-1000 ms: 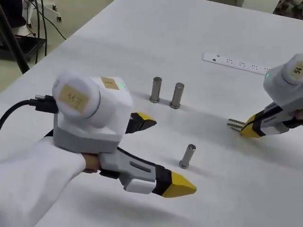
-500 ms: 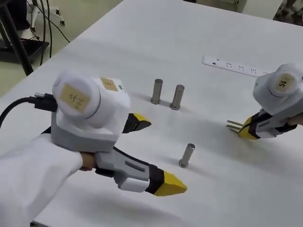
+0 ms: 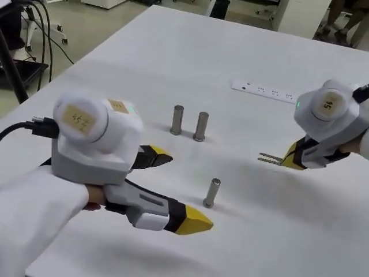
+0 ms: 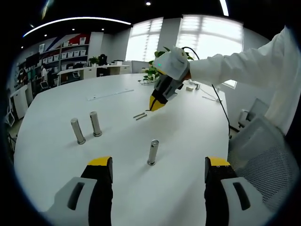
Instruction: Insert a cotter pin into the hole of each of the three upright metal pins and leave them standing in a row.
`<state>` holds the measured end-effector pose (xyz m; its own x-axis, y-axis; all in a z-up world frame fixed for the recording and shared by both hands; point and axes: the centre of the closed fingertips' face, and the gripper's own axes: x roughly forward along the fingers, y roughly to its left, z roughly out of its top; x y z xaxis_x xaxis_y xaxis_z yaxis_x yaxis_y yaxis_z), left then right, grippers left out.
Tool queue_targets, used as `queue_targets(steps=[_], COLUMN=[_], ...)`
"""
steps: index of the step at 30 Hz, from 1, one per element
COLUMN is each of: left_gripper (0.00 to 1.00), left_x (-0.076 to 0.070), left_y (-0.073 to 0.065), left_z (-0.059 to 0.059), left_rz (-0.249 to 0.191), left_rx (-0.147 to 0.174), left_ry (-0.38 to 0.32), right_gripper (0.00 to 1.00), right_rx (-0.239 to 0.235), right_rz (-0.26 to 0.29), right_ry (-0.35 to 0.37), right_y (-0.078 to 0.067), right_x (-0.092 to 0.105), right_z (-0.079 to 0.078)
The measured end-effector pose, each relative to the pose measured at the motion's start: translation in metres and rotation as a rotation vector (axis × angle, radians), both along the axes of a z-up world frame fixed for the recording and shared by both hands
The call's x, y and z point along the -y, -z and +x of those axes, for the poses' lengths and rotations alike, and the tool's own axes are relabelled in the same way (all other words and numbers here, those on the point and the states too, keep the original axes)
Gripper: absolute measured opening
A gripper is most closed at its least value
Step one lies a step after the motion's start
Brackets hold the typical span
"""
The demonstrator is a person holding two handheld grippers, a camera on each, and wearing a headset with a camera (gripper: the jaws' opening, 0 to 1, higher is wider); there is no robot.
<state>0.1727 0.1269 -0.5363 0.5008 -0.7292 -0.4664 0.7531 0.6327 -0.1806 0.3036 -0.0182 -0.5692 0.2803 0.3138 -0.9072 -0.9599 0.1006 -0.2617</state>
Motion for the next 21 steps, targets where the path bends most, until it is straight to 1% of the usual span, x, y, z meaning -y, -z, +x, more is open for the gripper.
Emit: queue_targets(steps=[3,4,5,6,7,8,9,10,11,12,13,14,15,16,18,19,21], left_gripper=[0.79,0.79,0.79,0.78,0.76,0.75,0.74,0.74,0.73,0.73,0.72,0.68,0.66,0.66,0.66,0.66,0.64], left_x=[-0.001,-0.002,-0.002,-0.001,-0.001,-0.001,0.0,0.0,0.0,0.0,0.0,-0.001,-0.001,-0.001,-0.002,-0.001,0.001], left_y=[-0.001,-0.003,-0.005,-0.007,-0.01,-0.012,-0.015,-0.016,-0.017,-0.018,-0.019,-0.018,-0.018,-0.018,-0.018,-0.019,-0.021], left_z=[0.003,0.004,0.005,0.005,0.006,0.007,0.008,0.009,0.009,0.011,0.011,0.011,0.012,0.012,0.012,0.012,0.012], left_rz=[-0.012,-0.024,-0.037,-0.046,-0.055,-0.064,-0.077,-0.083,-0.089,-0.095,-0.102,-0.104,-0.113,-0.113,-0.115,-0.12,-0.131], left_rx=[-0.002,-0.007,-0.007,0.001,0.009,0.01,0.013,0.013,0.014,0.014,0.007,0.001,-0.007,-0.007,-0.01,-0.011,-0.013], left_ry=[-0.011,-0.017,-0.019,-0.021,-0.023,-0.027,-0.031,-0.033,-0.037,-0.045,-0.048,-0.05,-0.056,-0.057,-0.066,-0.065,-0.066], right_gripper=[0.0,0.0,0.0,0.0,0.0,0.0,0.0,0.0,0.0,0.0,0.0,0.0,0.0,0.0,0.0,0.0,0.0], right_rx=[0.029,0.022,0.026,0.049,0.062,0.08,0.087,0.085,0.083,0.077,0.082,0.104,0.119,0.141,0.174,0.21,0.268], right_rz=[0.08,0.1,0.106,0.105,0.101,0.104,0.11,0.122,0.147,0.186,0.197,0.216,0.218,0.225,0.23,0.218,0.169], right_ry=[0.015,0.011,-0.001,-0.021,-0.034,-0.046,-0.052,-0.052,-0.052,-0.06,-0.063,-0.081,-0.092,-0.102,-0.128,-0.152,-0.184], right_y=[-0.018,-0.023,-0.026,-0.029,-0.031,-0.034,-0.036,-0.038,-0.041,-0.045,-0.046,-0.051,-0.053,-0.053,-0.057,-0.06,-0.061], right_x=[-0.009,-0.011,-0.012,-0.013,-0.013,-0.015,-0.016,-0.019,-0.023,-0.029,-0.031,-0.036,-0.037,-0.04,-0.045,-0.047,-0.047], right_z=[-0.009,-0.017,-0.021,-0.026,-0.03,-0.034,-0.037,-0.041,-0.045,-0.051,-0.052,-0.058,-0.06,-0.058,-0.062,-0.064,-0.065])
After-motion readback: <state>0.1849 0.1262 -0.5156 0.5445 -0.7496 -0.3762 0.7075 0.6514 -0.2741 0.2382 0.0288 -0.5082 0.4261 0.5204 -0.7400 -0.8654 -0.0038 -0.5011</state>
